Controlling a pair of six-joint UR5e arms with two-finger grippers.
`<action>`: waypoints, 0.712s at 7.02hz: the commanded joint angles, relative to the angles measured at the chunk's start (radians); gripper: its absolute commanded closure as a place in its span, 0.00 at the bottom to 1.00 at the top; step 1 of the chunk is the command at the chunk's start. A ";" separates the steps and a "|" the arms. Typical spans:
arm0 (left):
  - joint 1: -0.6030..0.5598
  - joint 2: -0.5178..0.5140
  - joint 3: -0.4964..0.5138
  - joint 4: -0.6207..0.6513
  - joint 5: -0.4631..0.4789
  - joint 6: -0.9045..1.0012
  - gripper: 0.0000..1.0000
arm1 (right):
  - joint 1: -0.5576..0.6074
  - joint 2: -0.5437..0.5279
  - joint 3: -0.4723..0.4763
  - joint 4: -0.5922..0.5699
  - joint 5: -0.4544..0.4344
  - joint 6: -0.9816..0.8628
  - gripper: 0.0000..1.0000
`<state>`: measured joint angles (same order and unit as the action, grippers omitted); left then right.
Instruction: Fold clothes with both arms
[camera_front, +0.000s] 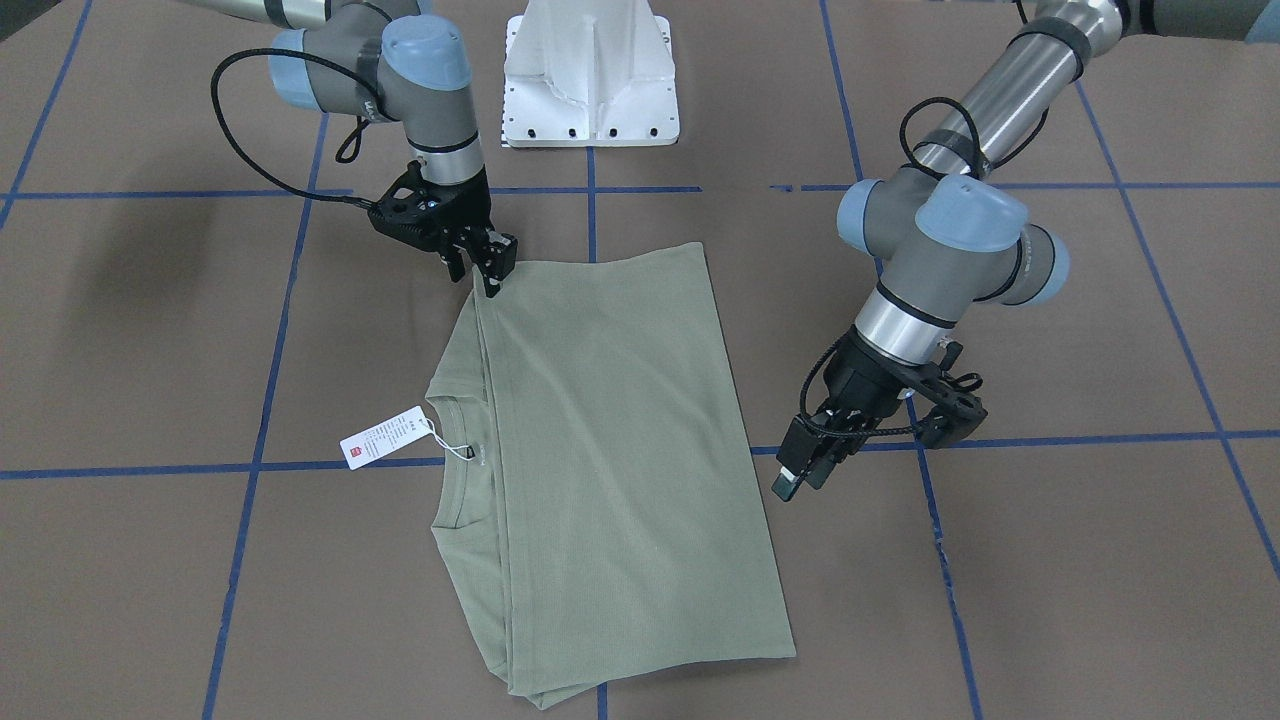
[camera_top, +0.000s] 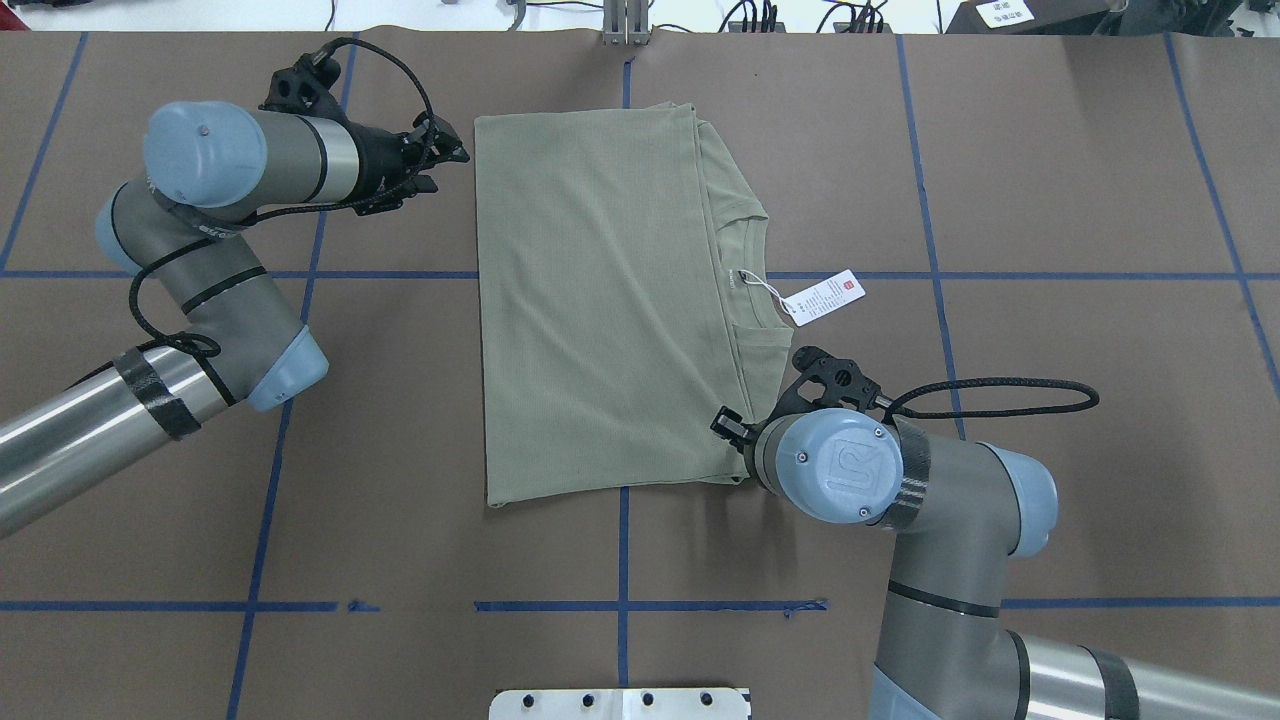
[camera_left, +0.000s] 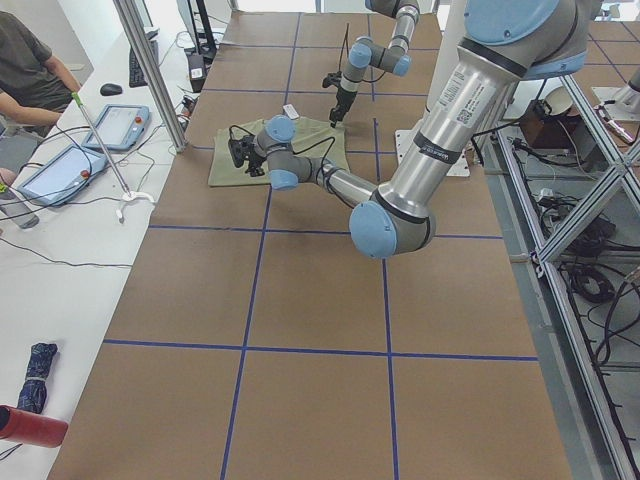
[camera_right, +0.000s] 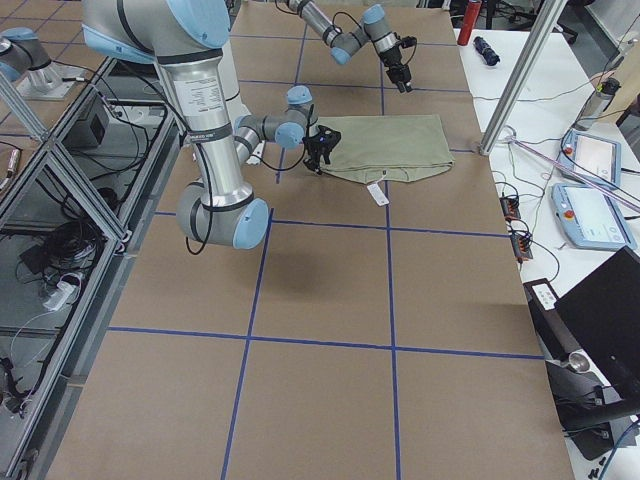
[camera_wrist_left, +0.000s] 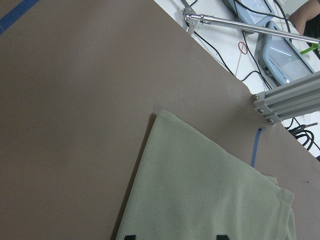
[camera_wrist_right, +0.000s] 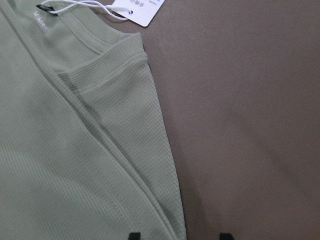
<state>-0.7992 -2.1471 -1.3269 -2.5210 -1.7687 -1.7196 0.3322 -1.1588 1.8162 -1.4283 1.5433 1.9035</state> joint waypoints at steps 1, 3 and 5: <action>0.000 0.000 0.000 0.001 0.000 0.000 0.38 | -0.001 0.004 -0.020 0.002 0.006 -0.001 0.39; 0.000 0.001 0.000 0.001 0.000 0.000 0.38 | 0.001 0.005 -0.020 0.000 0.012 -0.001 0.86; 0.000 0.003 0.000 -0.001 0.000 0.000 0.38 | 0.001 0.005 -0.018 0.002 0.026 -0.004 1.00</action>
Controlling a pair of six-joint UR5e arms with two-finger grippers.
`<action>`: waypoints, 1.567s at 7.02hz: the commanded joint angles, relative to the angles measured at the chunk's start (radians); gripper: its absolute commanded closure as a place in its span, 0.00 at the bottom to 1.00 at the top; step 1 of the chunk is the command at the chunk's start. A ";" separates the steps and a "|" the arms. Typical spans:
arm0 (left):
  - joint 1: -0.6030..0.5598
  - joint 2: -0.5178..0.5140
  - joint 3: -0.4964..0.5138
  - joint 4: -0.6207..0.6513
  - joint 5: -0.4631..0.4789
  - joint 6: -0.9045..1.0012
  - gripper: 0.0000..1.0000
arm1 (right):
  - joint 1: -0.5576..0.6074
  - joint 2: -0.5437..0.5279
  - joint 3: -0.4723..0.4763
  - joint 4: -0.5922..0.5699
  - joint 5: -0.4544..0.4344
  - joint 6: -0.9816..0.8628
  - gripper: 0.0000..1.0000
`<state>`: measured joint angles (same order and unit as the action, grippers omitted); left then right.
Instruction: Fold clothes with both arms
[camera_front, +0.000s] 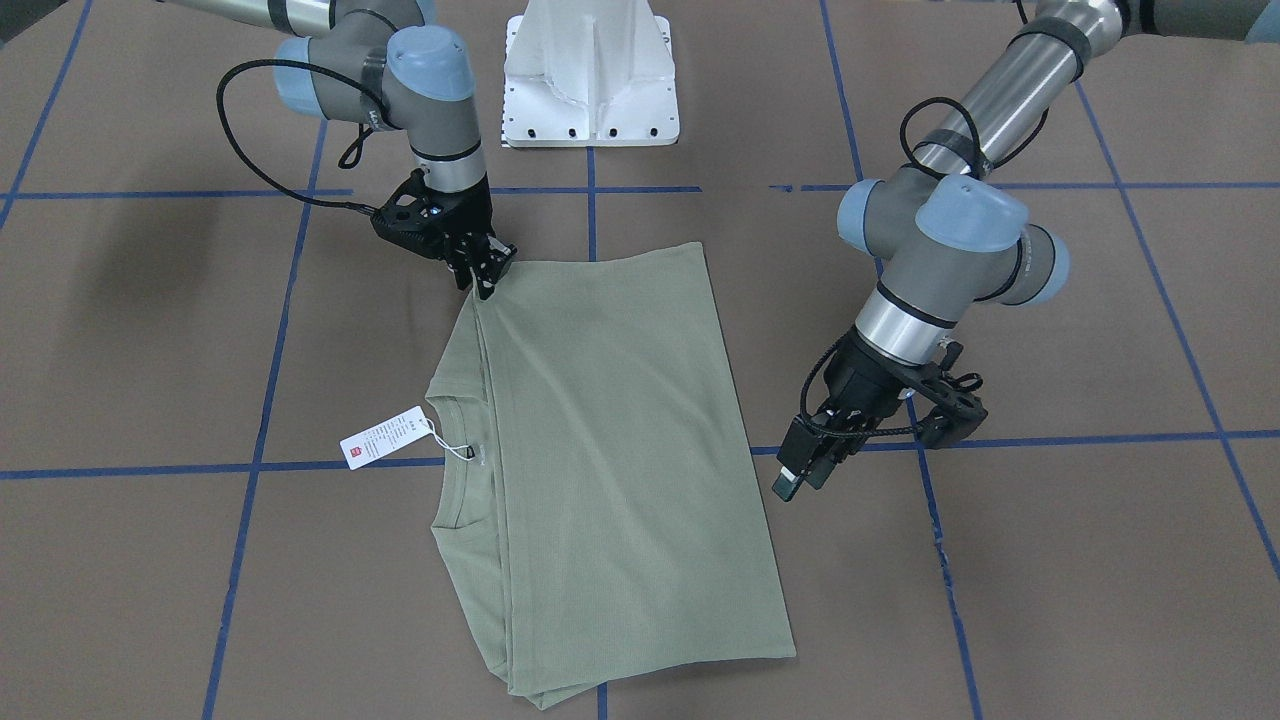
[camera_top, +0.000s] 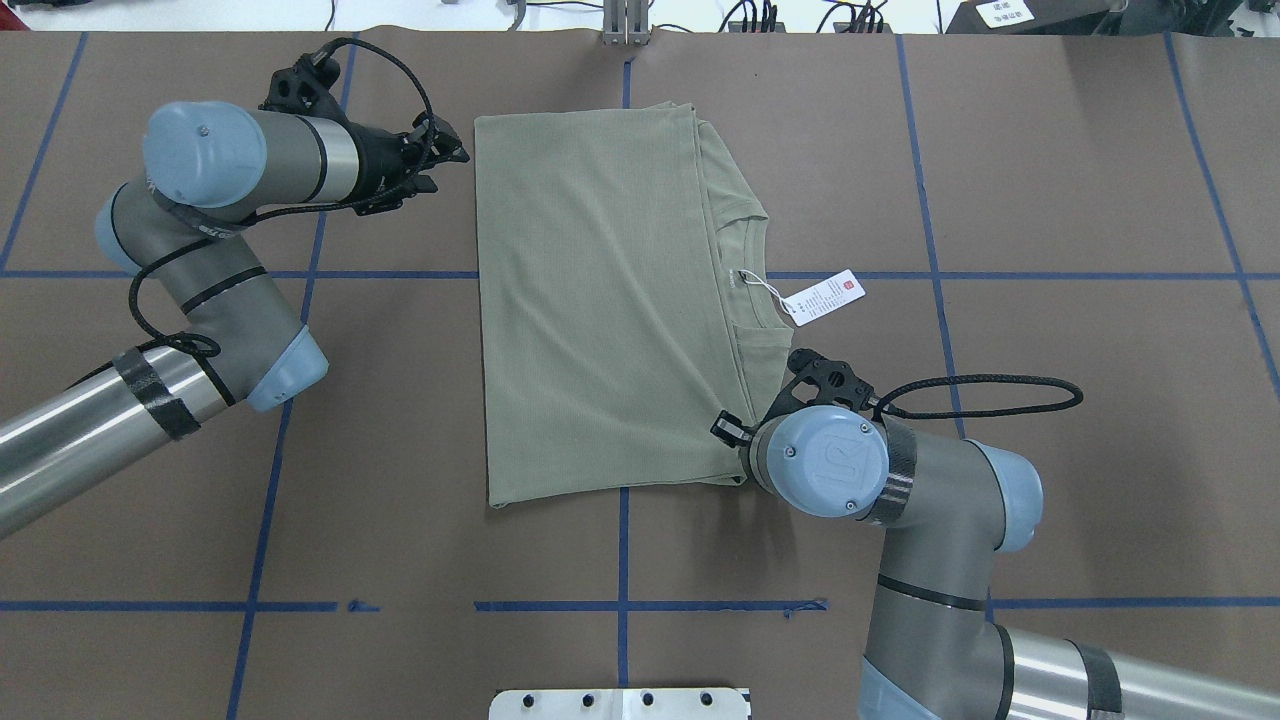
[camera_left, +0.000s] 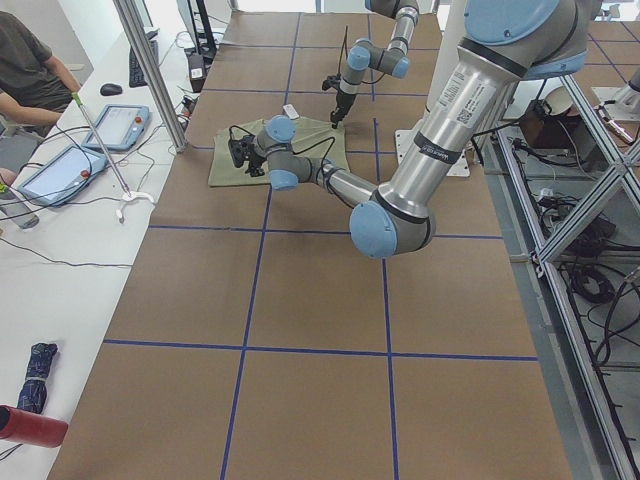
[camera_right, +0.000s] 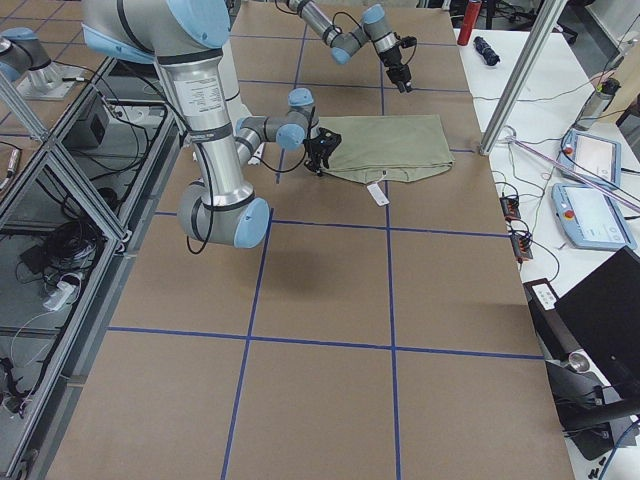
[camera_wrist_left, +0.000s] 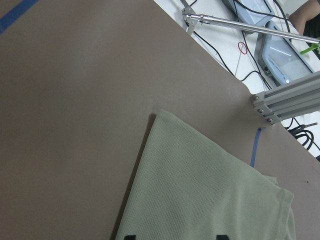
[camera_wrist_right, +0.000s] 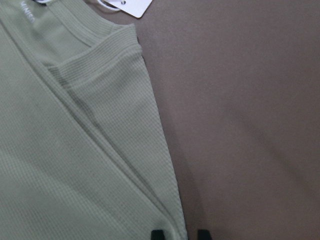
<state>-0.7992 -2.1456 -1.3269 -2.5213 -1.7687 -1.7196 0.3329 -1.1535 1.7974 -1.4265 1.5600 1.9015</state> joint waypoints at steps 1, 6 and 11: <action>0.000 0.001 0.000 -0.001 0.000 0.000 0.38 | 0.000 0.000 0.000 0.001 0.012 -0.004 1.00; 0.142 0.082 -0.206 0.062 0.012 -0.217 0.38 | -0.012 -0.058 0.161 -0.014 0.057 0.095 1.00; 0.563 0.343 -0.560 0.297 0.295 -0.411 0.38 | -0.022 -0.071 0.171 -0.012 0.048 0.114 1.00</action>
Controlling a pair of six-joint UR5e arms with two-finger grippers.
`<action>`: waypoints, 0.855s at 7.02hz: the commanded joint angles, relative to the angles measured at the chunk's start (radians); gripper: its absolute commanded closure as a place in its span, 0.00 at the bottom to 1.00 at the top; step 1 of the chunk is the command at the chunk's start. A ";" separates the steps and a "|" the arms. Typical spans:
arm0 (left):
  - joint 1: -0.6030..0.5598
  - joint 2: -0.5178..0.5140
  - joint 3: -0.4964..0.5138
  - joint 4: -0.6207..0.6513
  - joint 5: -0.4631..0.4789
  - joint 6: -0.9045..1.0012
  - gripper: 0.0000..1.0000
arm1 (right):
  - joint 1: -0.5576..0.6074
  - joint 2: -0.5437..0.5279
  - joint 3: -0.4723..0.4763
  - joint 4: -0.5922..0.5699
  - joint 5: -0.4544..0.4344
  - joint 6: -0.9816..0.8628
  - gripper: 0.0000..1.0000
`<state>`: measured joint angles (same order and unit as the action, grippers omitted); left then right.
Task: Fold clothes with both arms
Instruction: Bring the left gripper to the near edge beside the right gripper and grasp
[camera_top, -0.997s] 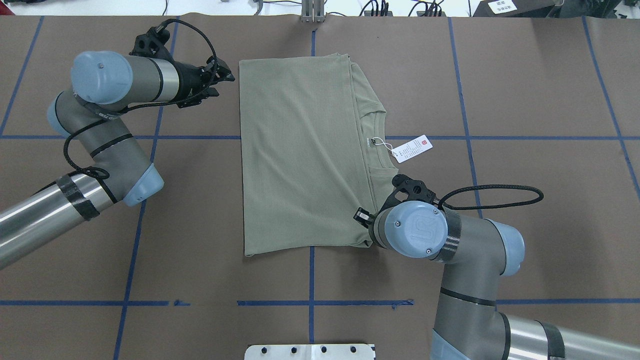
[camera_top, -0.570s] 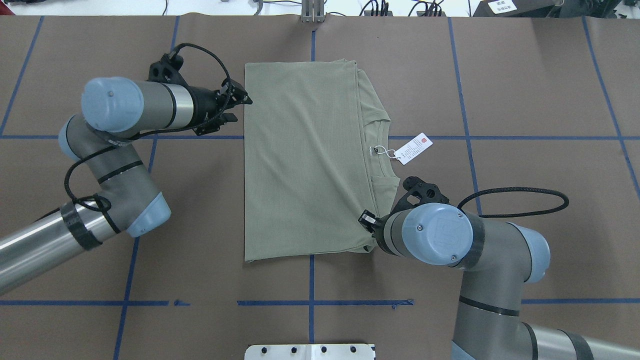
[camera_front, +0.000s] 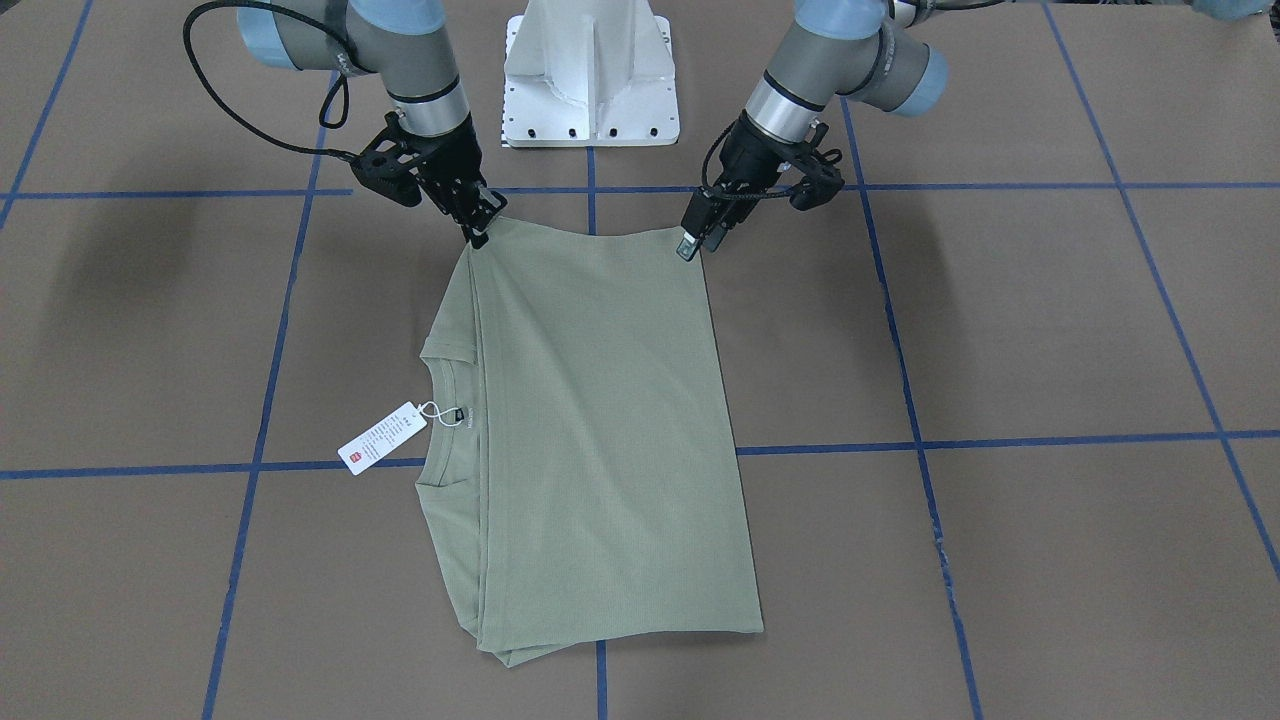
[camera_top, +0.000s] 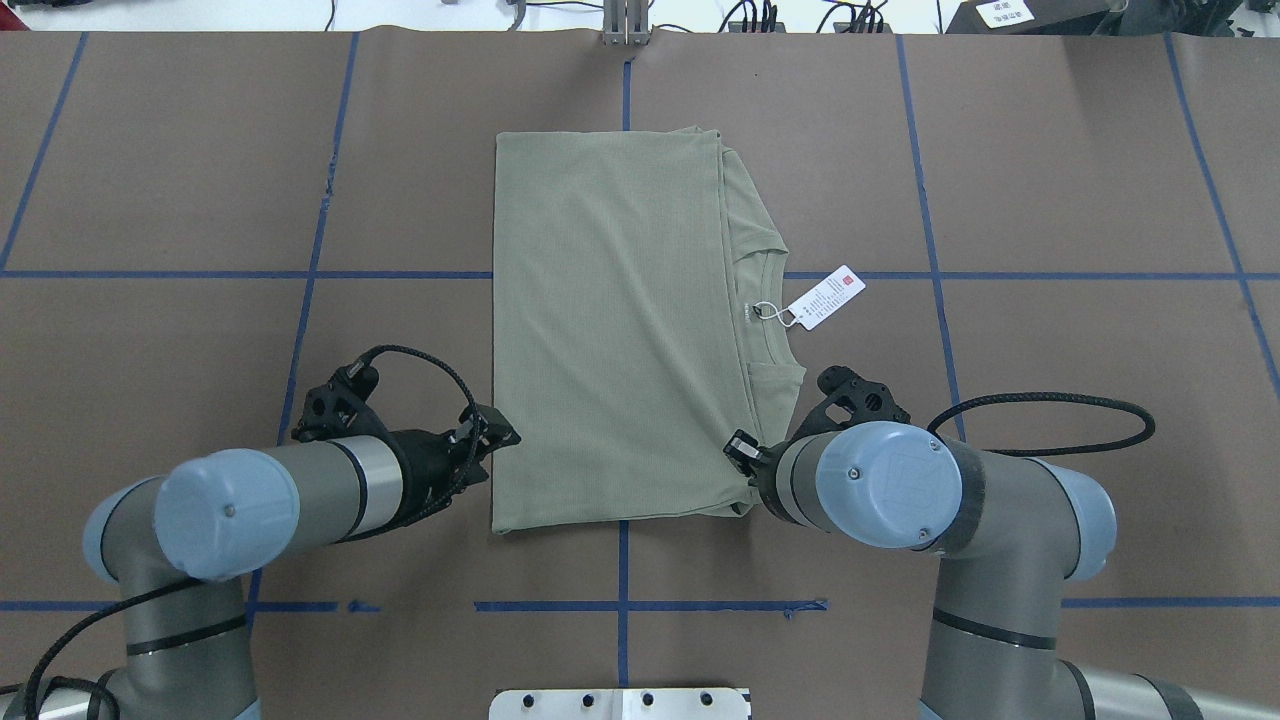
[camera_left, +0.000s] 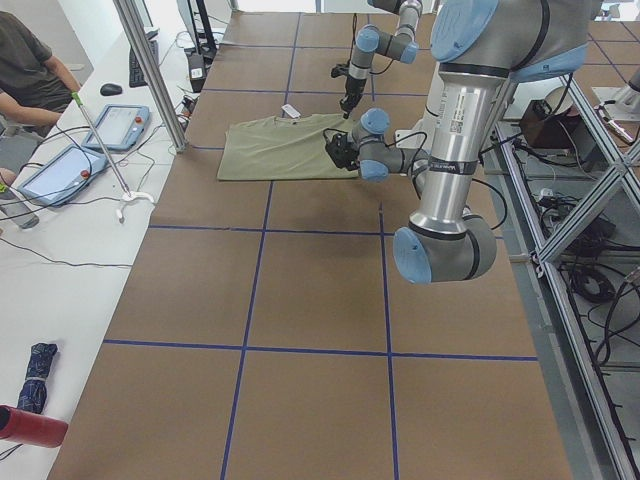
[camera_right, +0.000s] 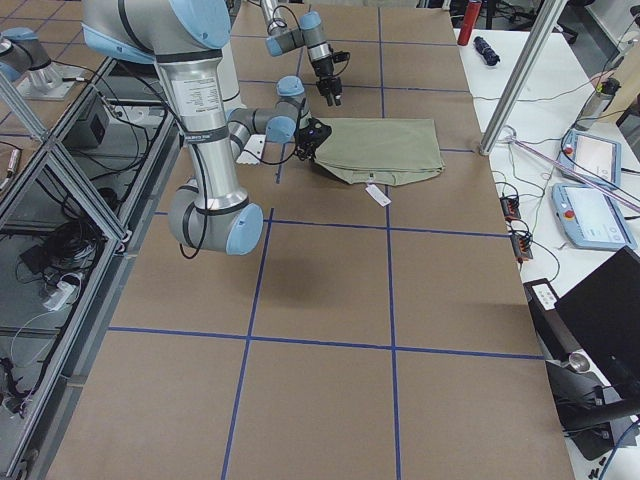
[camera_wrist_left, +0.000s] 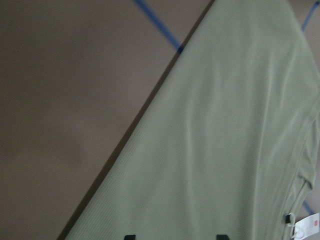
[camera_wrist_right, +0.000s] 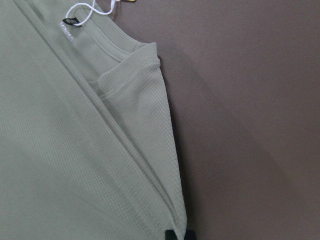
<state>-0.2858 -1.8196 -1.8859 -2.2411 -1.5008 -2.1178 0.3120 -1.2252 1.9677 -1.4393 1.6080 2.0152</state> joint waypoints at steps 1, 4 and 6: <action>0.059 0.008 0.002 0.059 0.025 -0.023 0.38 | -0.002 0.003 0.002 0.000 0.000 0.000 1.00; 0.076 -0.033 0.057 0.063 0.025 -0.024 0.44 | -0.002 0.003 0.002 0.000 0.001 -0.001 1.00; 0.076 -0.033 0.054 0.064 0.025 -0.025 1.00 | -0.002 0.003 0.002 0.000 0.003 -0.001 1.00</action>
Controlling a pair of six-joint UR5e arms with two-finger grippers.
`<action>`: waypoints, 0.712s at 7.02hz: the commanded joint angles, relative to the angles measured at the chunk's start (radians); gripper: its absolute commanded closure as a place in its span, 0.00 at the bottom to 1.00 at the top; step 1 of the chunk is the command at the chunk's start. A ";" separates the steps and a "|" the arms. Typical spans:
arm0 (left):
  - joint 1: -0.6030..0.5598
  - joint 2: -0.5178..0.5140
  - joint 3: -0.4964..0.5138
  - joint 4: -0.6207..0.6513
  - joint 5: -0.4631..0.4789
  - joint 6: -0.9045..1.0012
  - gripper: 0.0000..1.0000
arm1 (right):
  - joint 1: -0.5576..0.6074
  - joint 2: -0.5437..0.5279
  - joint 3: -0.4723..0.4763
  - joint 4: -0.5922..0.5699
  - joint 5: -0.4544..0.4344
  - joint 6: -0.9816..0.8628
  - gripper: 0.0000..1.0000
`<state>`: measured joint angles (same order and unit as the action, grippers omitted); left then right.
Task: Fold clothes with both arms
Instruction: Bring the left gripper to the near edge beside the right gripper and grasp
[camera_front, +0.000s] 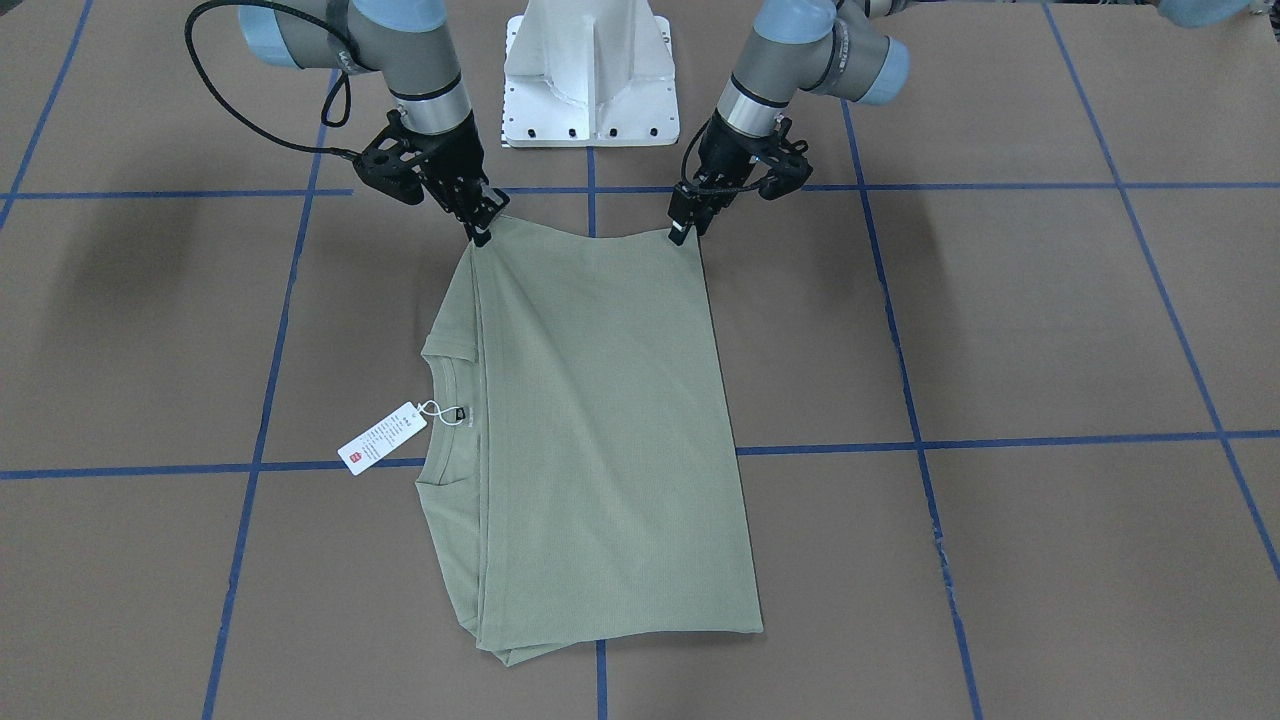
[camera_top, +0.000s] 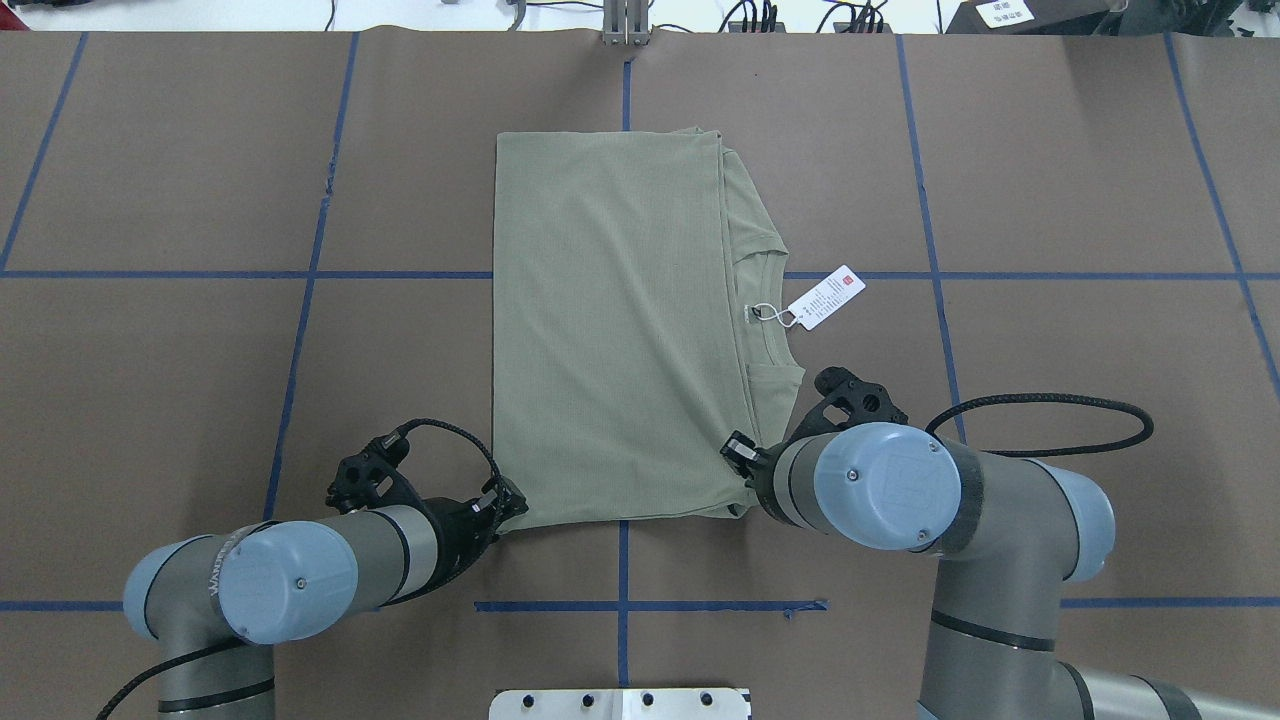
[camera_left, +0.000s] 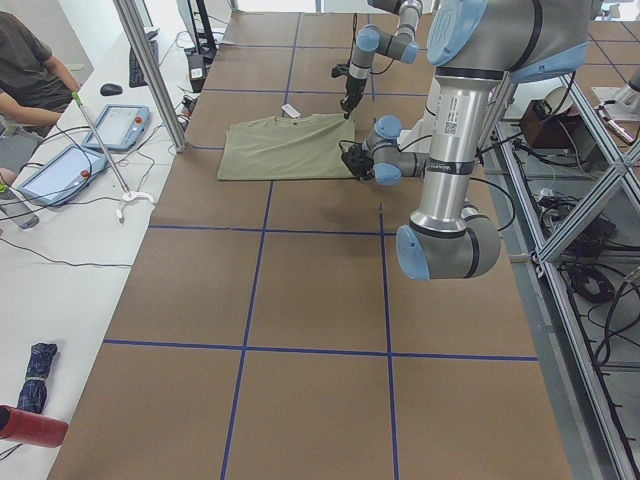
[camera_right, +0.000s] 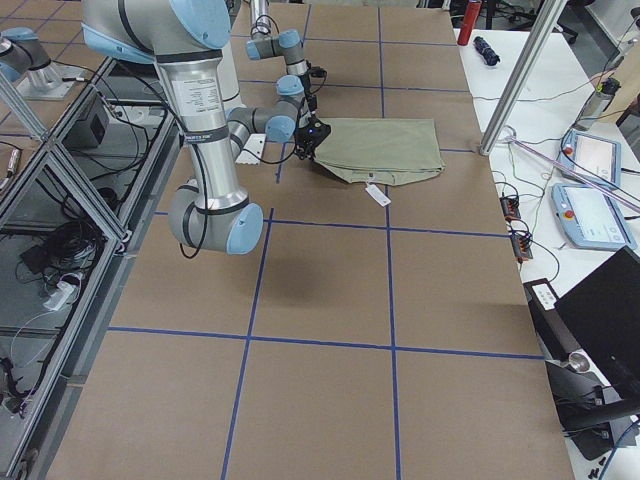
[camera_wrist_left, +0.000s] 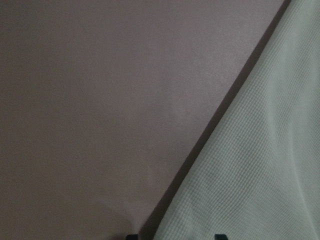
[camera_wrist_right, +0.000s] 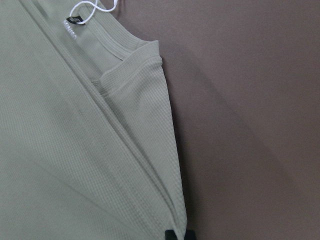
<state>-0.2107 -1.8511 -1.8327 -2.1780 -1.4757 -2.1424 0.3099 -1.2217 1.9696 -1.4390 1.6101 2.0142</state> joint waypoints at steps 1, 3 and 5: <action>0.001 -0.002 0.000 0.001 0.000 0.001 1.00 | 0.000 0.001 0.000 0.000 0.001 0.000 1.00; -0.003 0.006 -0.055 0.001 -0.008 0.009 1.00 | 0.001 -0.002 0.002 0.000 -0.001 0.001 1.00; 0.001 0.045 -0.151 0.018 -0.008 0.000 1.00 | 0.000 -0.005 0.043 -0.001 -0.003 0.042 1.00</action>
<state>-0.2119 -1.8349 -1.9157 -2.1727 -1.4829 -2.1371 0.3109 -1.2253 1.9886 -1.4392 1.6090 2.0266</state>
